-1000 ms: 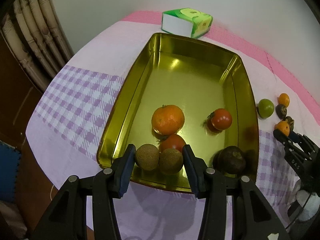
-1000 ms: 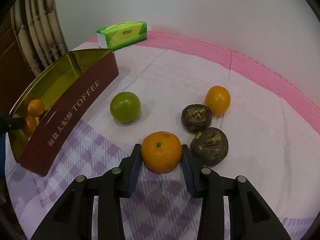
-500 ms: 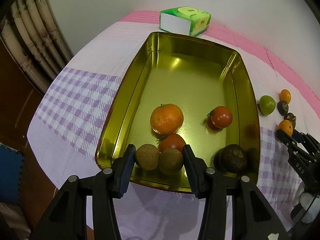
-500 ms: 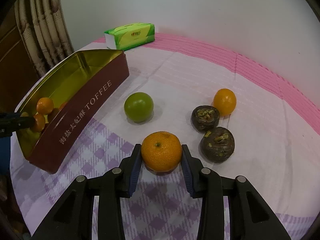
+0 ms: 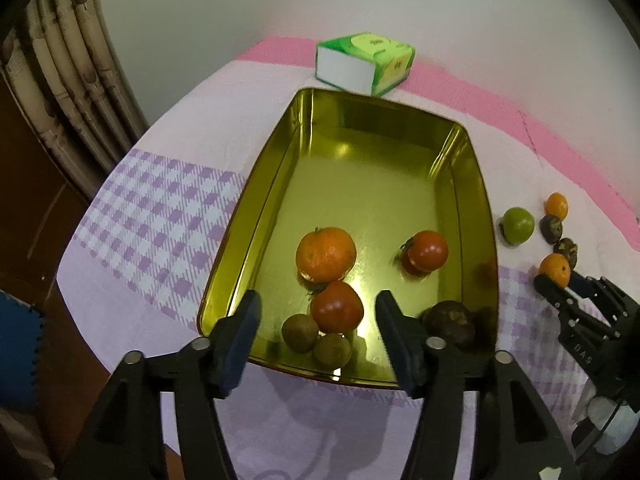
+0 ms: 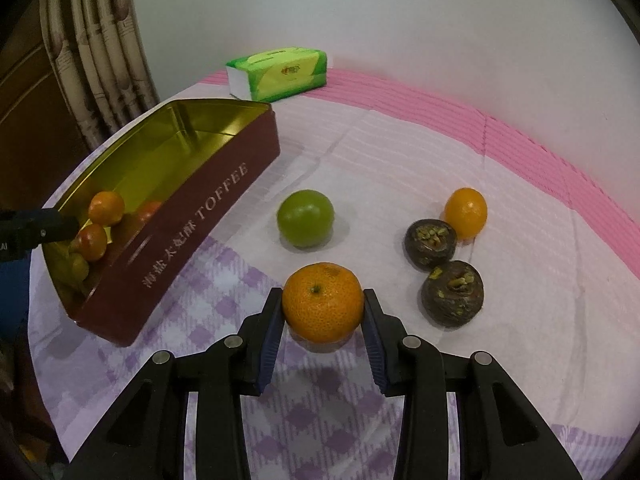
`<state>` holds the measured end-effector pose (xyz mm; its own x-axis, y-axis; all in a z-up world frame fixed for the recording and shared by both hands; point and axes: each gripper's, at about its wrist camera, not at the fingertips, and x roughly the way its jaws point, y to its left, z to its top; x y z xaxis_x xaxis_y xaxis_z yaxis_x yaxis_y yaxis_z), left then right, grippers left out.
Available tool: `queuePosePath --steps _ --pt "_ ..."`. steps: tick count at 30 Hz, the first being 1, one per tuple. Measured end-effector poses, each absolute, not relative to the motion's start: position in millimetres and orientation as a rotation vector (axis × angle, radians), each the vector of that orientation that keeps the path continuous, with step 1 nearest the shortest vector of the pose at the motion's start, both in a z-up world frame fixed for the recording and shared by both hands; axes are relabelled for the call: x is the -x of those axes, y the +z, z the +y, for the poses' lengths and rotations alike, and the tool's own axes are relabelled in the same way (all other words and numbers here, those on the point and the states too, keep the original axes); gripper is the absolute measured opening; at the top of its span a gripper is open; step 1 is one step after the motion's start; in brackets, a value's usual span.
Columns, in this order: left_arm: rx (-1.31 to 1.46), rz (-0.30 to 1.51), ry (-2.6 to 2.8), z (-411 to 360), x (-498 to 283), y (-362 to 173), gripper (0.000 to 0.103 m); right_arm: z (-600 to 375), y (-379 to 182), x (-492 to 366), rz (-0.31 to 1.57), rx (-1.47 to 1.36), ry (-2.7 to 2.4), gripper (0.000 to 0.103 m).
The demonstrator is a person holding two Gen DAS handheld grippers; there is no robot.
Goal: Organize fruits
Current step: 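Carry the mandarin into the tin and open the right tool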
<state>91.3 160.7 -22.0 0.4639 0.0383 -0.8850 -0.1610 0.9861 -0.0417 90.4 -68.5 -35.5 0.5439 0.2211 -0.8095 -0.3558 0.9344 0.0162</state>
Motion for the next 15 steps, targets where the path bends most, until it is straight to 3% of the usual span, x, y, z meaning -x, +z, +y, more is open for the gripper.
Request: queuePosePath --steps 9,15 --pt "0.176 0.985 0.182 179.6 -83.5 1.3 0.079 -41.2 -13.7 -87.5 0.906 0.163 0.415 0.039" --pt "0.252 0.961 0.283 211.0 -80.4 5.4 0.084 -5.9 5.7 -85.8 0.872 0.17 0.5 0.039"
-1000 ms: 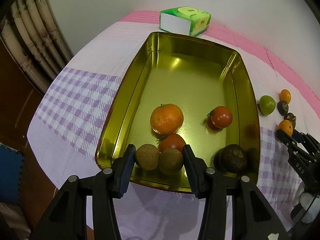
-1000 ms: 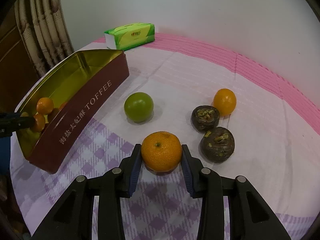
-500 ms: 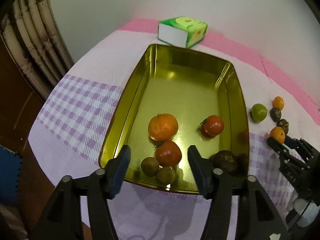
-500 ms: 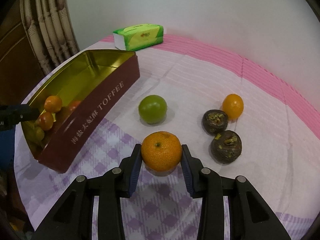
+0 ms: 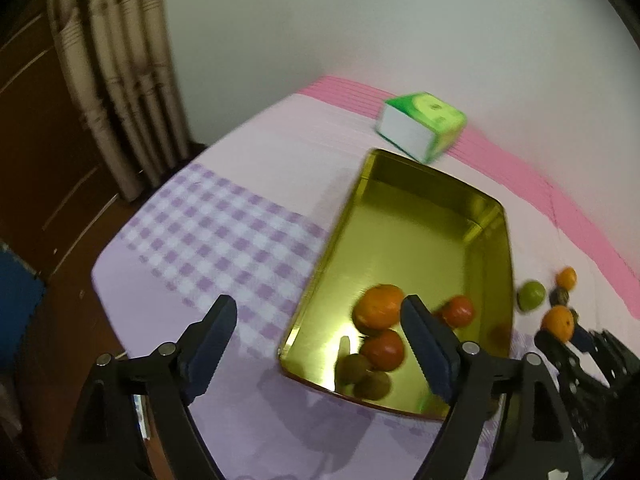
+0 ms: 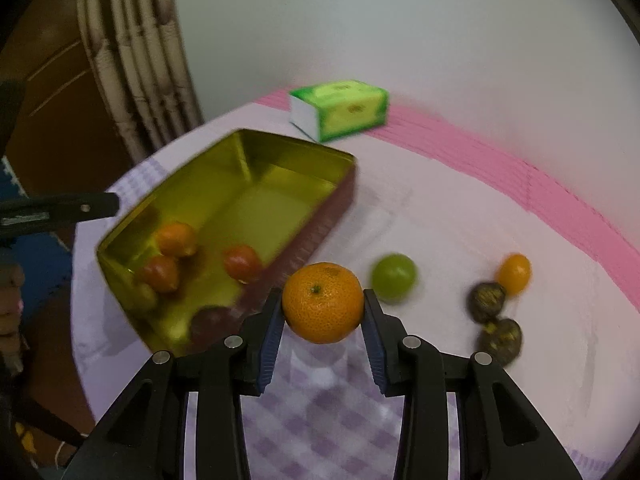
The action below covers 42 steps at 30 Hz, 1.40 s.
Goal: Organize fruits
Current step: 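Carry the mandarin into the tin and open the right tool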
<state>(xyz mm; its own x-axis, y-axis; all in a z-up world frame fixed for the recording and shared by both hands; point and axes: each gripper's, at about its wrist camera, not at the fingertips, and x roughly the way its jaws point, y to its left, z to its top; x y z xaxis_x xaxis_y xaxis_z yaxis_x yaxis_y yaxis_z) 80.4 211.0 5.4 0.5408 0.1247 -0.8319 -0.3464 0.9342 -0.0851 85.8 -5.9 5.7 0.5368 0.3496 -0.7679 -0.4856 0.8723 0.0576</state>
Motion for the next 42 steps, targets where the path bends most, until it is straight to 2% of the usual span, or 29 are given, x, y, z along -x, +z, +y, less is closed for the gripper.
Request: queuePosePath --steps 5,18,42 --pt "0.293 0.95 0.348 230.8 -76.5 6.9 0.088 26.3 10.9 -86.0 0.866 0.185 0.57 0.039" --pt "0.351 0.944 0.449 253.0 -73.2 4.2 0.089 83.7 -15.0 -85.5 0.933 0.27 0.656 0.039" --pt "0.375 0.962 0.453 256.0 -72.6 -0.7 0.089 92.4 -34.4 -88.4 0.984 0.303 0.661 0.04"
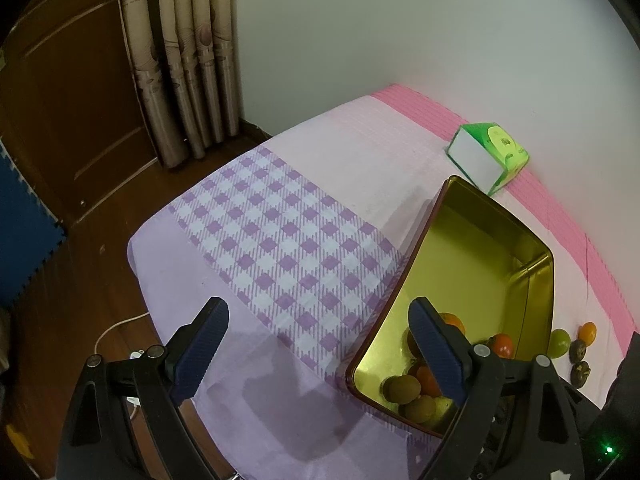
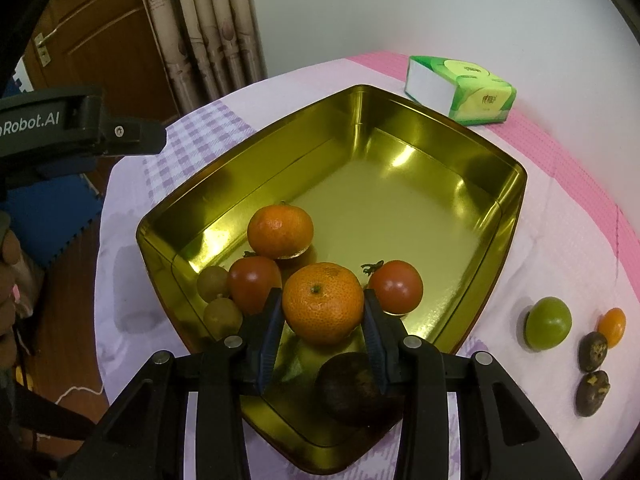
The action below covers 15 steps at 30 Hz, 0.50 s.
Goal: Organize fruits
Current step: 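Carry the mandarin into the tin and open the right tool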
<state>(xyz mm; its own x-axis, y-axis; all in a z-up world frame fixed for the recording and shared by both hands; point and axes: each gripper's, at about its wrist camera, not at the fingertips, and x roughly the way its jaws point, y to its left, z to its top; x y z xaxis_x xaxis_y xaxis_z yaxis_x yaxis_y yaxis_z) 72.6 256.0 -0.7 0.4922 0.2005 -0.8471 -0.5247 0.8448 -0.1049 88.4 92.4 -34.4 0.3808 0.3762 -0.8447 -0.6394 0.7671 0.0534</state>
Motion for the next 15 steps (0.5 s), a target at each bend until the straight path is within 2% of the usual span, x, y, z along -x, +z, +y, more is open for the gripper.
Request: queuePosePath --steps 3,11,15 --pt "0.369 0.966 0.448 254.2 -73.3 -1.0 0.089 92.3 -34.4 -88.6 0.982 0.298 0.661 0.041" --pt "0.34 0.967 0.433 247.3 -76.1 -1.6 0.089 87.2 -25.6 -87.3 0.962 0.271 0.663 0.053" --pt "0.338 0.967 0.431 246.8 -75.3 -1.4 0.089 80.7 -15.1 -82.3 0.933 0.255 0.671 0.064"
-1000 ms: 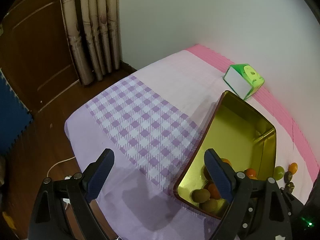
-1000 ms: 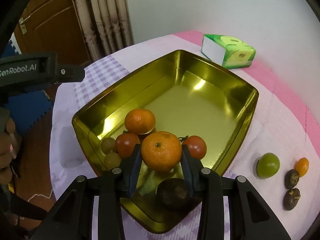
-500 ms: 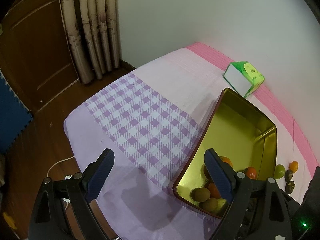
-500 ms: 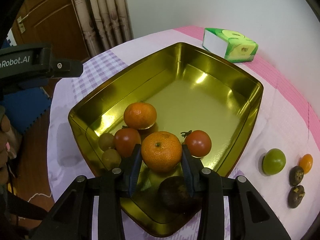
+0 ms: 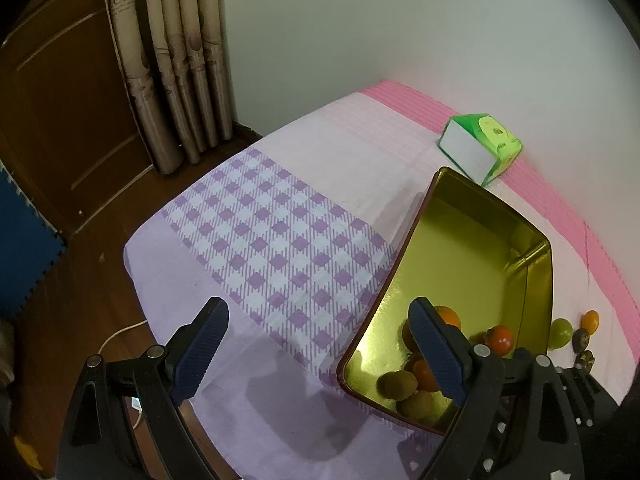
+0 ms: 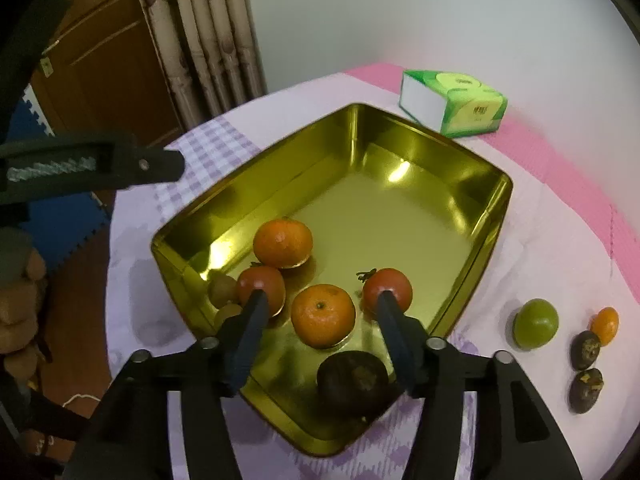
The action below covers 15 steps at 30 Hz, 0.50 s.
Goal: Organize fruits
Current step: 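Carry the mandarin into the tin and open the right tool, then move the left tool to the green lime and grasp it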
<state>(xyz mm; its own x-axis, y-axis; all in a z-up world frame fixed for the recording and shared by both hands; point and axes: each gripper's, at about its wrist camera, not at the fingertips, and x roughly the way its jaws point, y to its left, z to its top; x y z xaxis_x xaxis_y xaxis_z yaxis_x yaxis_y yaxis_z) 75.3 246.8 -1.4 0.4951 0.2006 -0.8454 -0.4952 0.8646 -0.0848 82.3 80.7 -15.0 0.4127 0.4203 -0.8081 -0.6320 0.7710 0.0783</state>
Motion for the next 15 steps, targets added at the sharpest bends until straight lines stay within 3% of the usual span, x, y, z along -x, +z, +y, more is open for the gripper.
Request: queuePosePath --steps 7,15 --pt "0.315 0.964 0.419 243.8 -75.0 -0.5 0.089 36.2 5.9 -75.0 0.857 0.213 0.608 0.073" --pt "0.251 0.961 0.38 227.4 -77.1 1.5 0.089 -73.5 -0.7 -85.3 0.86 0.144 0.362 0.076"
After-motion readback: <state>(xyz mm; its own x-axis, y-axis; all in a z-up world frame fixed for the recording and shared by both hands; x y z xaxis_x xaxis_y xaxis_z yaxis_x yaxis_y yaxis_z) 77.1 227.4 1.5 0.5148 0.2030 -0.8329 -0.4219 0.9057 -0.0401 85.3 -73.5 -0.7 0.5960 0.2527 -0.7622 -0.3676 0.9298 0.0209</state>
